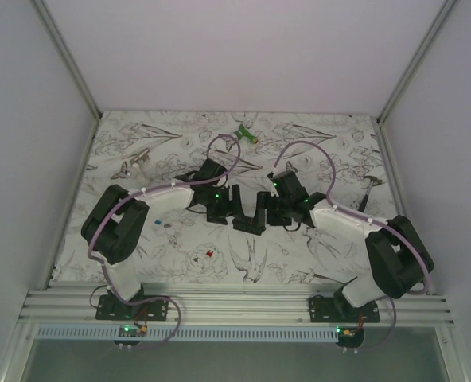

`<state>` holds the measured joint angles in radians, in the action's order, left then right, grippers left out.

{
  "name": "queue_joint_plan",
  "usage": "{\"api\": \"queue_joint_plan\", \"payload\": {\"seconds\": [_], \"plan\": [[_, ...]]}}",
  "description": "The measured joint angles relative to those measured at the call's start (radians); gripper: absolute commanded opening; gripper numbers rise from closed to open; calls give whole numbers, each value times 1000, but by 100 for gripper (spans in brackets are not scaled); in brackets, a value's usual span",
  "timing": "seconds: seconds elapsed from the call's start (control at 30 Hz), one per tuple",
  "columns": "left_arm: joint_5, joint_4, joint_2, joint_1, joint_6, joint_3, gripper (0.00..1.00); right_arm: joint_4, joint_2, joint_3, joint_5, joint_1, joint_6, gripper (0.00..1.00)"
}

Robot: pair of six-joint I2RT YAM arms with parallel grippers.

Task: Snap on the fuse box
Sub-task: Install the fuse at the fuse box base.

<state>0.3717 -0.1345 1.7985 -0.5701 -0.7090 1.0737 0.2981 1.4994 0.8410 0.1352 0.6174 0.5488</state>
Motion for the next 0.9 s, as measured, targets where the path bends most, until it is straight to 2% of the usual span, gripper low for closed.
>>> {"api": "queue_joint_plan", "payload": {"seconds": [0.23, 0.57, 0.9], "plan": [[0, -2, 0, 0, 0, 13, 68, -126, 23, -46, 61, -10, 82, 73], [1, -2, 16, 0, -1, 29, 61, -216, 86, -53, 92, -21, 133, 64], [4, -5, 37, -2, -9, 38, 54, -244, 110, -53, 111, -26, 144, 67]]}}
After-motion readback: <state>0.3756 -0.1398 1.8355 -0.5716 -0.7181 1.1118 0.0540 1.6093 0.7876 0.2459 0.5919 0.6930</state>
